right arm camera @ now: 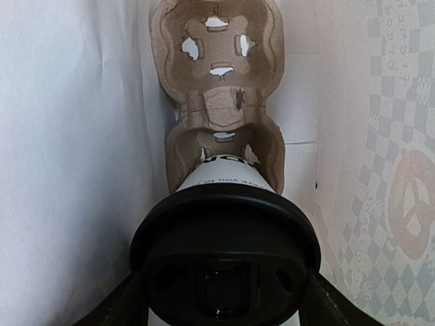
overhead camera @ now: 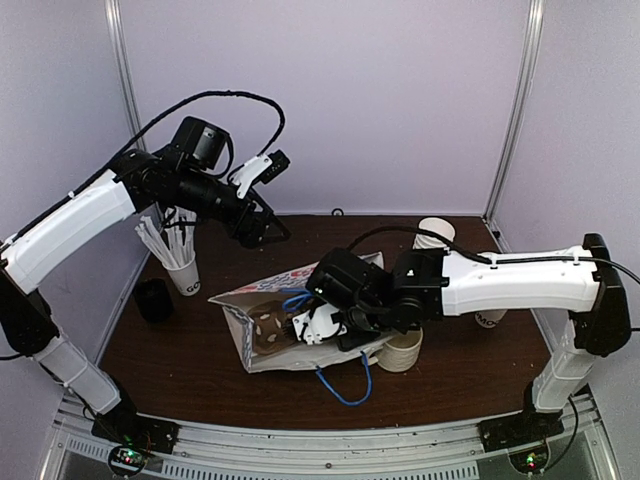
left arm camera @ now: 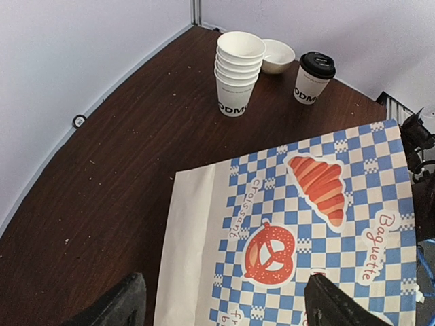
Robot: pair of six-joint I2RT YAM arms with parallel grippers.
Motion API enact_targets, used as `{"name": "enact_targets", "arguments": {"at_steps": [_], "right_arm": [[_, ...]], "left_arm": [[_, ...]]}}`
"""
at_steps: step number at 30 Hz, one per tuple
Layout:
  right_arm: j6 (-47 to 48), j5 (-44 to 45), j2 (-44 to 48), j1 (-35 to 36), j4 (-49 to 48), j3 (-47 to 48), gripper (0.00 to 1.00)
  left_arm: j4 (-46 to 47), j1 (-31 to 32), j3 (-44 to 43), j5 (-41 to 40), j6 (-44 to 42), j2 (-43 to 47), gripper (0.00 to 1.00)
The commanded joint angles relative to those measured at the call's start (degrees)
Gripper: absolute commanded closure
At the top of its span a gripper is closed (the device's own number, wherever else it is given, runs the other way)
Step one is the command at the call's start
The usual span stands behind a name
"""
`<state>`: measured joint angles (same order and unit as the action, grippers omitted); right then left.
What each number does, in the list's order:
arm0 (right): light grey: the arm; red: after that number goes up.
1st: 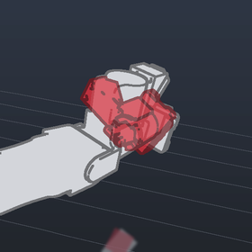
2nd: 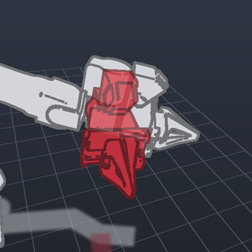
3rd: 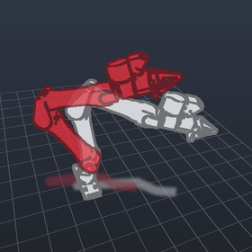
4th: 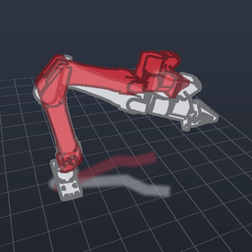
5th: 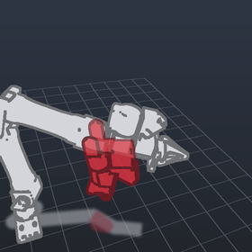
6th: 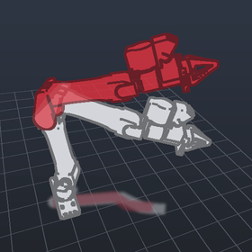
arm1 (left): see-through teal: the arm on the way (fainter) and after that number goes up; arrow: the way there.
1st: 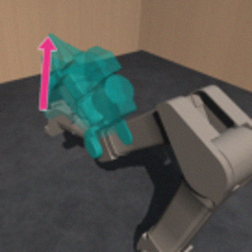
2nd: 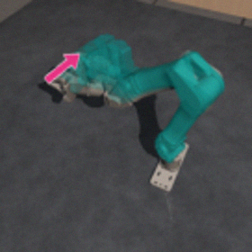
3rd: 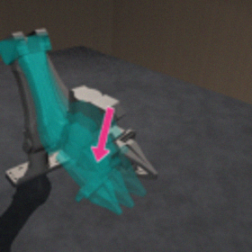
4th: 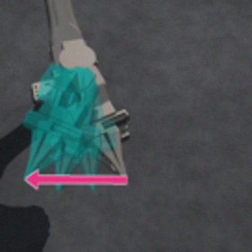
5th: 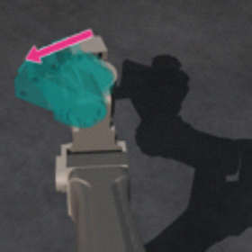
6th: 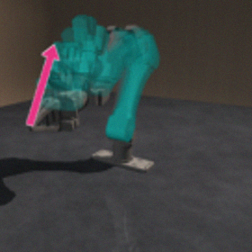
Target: Pack the takeout coffee
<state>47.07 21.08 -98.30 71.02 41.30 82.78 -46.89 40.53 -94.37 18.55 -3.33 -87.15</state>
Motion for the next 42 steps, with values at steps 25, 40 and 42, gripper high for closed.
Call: {"name": "enact_targets", "arguments": {"at_steps": [25,40,42], "right_arm": [[2.44,-0.24,-2.14,-3.15,-10.11,-1.36,0.41],[0.71,-4.8,-4.82,-5.28,-8.29,0.9,0.41],[0.02,-5.96,-5.34,-5.64,-7.21,1.64,0.4]], "left_arm": [[1.08,-0.37,-1.11,2.97,0.19,-1.12,0.16],[1.14,-0.37,-0.21,2.5,-0.02,-0.5,0.16],[1.11,-0.37,-0.04,2.46,-0.1,-0.43,0.16]]}}
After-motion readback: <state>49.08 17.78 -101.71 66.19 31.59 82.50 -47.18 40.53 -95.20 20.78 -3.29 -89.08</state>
